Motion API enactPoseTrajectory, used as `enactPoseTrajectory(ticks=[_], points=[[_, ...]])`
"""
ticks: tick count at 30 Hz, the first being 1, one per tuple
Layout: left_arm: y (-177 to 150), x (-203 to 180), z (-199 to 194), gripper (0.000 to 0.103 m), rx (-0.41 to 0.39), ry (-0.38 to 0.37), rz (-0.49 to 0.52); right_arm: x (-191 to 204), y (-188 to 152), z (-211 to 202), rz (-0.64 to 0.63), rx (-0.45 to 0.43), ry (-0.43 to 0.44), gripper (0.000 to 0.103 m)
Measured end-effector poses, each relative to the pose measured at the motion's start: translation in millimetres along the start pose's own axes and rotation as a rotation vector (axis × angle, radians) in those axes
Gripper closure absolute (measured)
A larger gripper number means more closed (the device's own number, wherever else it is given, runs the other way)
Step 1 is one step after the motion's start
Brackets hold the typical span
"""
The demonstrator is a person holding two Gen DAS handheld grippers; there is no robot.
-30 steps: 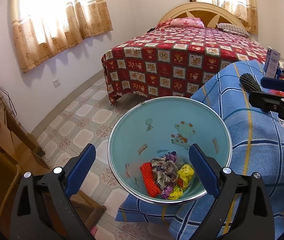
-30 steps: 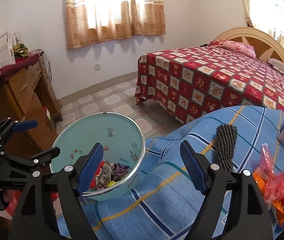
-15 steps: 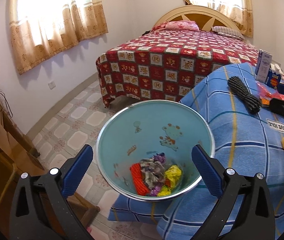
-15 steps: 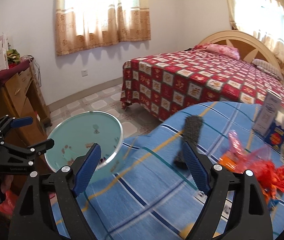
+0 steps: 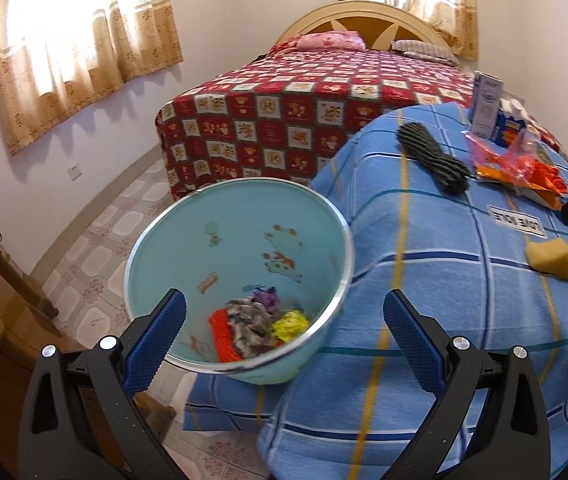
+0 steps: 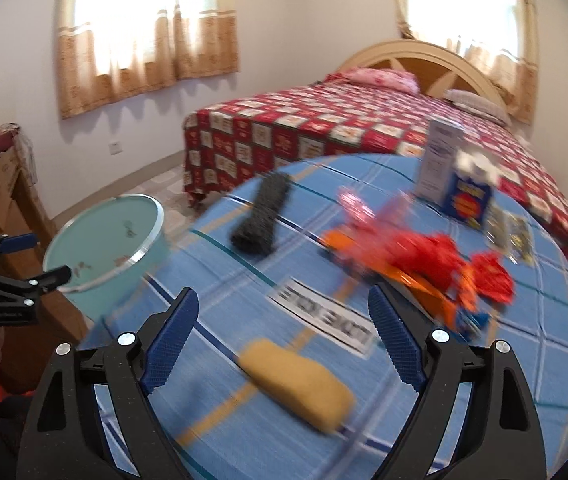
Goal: Collect trash
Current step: 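Move both grippers away from the bin back over the table, then grasp the yellow sponge with the right gripper while the left gripper grasps the black rope bundle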
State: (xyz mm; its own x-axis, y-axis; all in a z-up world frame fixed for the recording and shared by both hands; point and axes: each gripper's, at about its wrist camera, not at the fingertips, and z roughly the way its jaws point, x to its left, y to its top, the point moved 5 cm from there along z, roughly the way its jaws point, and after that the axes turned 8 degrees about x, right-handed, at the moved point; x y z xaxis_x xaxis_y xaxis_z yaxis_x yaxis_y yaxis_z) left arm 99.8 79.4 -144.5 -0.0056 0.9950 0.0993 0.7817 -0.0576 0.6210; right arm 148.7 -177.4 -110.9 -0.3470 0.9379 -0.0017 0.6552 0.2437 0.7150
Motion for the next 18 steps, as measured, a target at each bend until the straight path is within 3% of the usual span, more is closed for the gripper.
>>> enactPoseTrajectory(ticks=[8, 15, 18], points=[[-12, -26, 0, 0.006, -0.002, -0.014, 0.034, -46, -34, -14, 0.127, 0.001, -0.087, 0.017], [-19, -35, 7, 0.006, 0.004, 0.016, 0.066, -43, -49, -6, 0.129, 0.027, -0.084, 0.019], [-21, -39, 6, 0.006, 0.000, 0.018, 0.085, -41, -55, 3, 0.130, 0.056, -0.065, 0.028]])
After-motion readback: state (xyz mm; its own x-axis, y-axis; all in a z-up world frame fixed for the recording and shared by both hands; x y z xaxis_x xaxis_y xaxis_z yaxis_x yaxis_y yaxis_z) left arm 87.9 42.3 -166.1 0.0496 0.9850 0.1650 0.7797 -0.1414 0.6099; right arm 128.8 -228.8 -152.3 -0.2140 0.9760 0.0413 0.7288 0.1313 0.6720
